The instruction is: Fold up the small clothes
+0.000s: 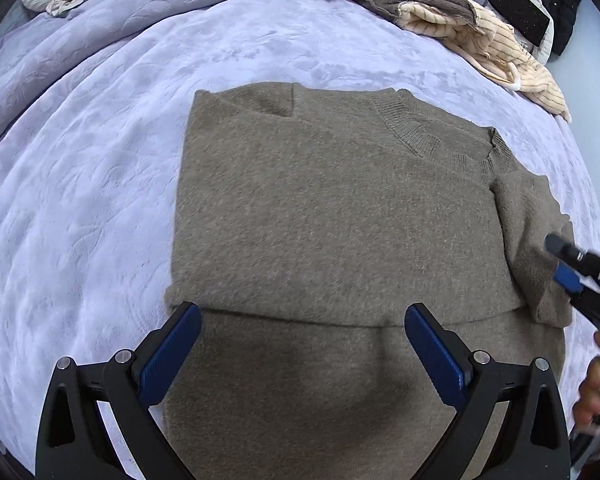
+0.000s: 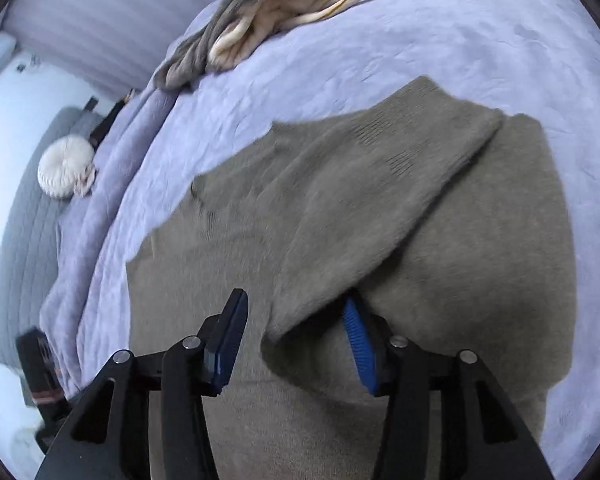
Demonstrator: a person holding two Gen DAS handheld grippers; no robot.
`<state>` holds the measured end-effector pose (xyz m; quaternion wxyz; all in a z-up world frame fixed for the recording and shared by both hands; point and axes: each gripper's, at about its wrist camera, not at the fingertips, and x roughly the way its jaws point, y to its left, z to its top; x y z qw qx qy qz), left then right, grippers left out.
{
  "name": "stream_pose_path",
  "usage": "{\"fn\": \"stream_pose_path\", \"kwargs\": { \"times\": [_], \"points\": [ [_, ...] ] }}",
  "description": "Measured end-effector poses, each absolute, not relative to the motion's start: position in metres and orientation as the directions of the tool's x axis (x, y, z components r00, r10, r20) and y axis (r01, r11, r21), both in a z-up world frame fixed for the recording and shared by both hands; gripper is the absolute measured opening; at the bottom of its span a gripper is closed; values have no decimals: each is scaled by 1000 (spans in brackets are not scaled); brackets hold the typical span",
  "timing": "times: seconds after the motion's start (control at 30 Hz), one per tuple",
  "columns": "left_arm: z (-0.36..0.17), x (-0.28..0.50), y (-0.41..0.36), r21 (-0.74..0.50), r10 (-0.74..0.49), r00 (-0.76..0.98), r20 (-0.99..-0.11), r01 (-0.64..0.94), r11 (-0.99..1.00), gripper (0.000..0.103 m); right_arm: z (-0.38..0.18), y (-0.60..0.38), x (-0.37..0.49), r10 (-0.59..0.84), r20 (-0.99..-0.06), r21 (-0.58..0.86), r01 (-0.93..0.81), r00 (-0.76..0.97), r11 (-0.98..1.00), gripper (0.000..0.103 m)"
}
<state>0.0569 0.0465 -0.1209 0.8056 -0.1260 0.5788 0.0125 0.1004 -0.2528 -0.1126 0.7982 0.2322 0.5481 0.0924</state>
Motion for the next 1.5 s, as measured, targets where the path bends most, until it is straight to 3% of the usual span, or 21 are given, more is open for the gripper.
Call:
{"fn": "stream_pose_path", "kwargs": {
  "times": [0.1, 0.13, 0.17, 0.2, 0.27, 0.47, 0.67, 0.73, 0.77, 0.8, 0.97, 1.17, 1.23, 1.3, 1.33, 1.37, 1.4, 1.43, 1.47, 1.5],
  "points": [
    [-118, 51, 54, -204, -137, 339, -931, -170, 964, 102, -117, -285, 120, 390, -813, 535, 290, 433, 793, 53],
    [-117, 50, 58, -206, -138, 342, -929, -171, 963, 102, -120, -292, 128, 400, -800, 564, 334, 447, 755, 48],
    [-116, 49, 60, -208, -139, 345, -928, -173, 963, 102, -118, -290, 136, 406, -791, 577, 337, 457, 744, 25],
    [-114, 46, 65, -212, -140, 350, -926, -177, 961, 102, -113, -280, 145, 404, -789, 567, 297, 462, 768, 10],
    [-112, 42, 74, -218, -142, 355, -924, -186, 958, 102, -95, -247, 153, 412, -779, 528, 140, 472, 838, 9],
    [-111, 32, 102, -222, -126, 367, -922, -232, 947, 102, -92, -110, 127, 423, -844, 297, -370, 331, 881, 9],
    [-114, 30, 111, -252, -155, 367, -917, -235, 939, 102, -136, -62, 84, 269, -938, 113, -541, 217, 833, 13],
    [-114, 32, 108, -282, -190, 367, -911, -217, 935, 102, -135, -66, 76, 273, -937, 112, -552, 217, 826, 27],
    [-114, 34, 106, -302, -212, 365, -906, -209, 930, 102, -132, -70, 73, 285, -936, 131, -548, 206, 826, 41],
    [-113, 37, 102, -325, -238, 365, -900, -201, 924, 102, -131, -75, 72, 293, -935, 145, -539, 200, 830, 47],
    [-109, 59, 75, -411, -345, 366, -864, -118, 904, 102, -118, -124, 60, 332, -922, 245, -364, 199, 898, 47],
    [-127, 97, 55, -381, -329, 320, -888, -116, 917, 101, -123, -245, 46, 437, -860, 478, 117, 265, 870, 47],
    [-137, 106, 54, -375, -327, 279, -903, -137, 917, 84, -127, -278, 37, 449, -837, 526, 233, 313, 818, 47],
    [-138, 109, 52, -365, -320, 268, -909, -138, 921, 79, -131, -311, 28, 456, -808, 577, 346, 373, 739, 47],
    [-135, 109, 49, -366, -323, 274, -906, -124, 922, 64, -133, -322, 25, 458, -798, 594, 379, 392, 710, 47],
    [-134, 110, 46, -353, -314, 268, -911, -110, 929, 58, -137, -333, 22, 463, -781, 619, 420, 419, 663, 47],
    [-132, 111, 42, -329, -295, 264, -918, -92, 940, 43, -140, -341, 19, 465, -769, 636, 447, 439, 629, 47],
    [-131, 112, 39, -318, -288, 266, -920, -76, 945, 13, -145, -350, 18, 466, -752, 657, 480, 467, 581, 47],
    [-130, 112, 37, -317, -291, 263, -920, -60, 946, 6, -148, -356, 17, 465, -740, 672, 499, 486, 547, 47],
    [-128, 112, 36, -318, -292, 266, -919, -59, 946, 6, -151, -361, 16, 465, -727, 686, 521, 506, 508, 47]
  ]
}}
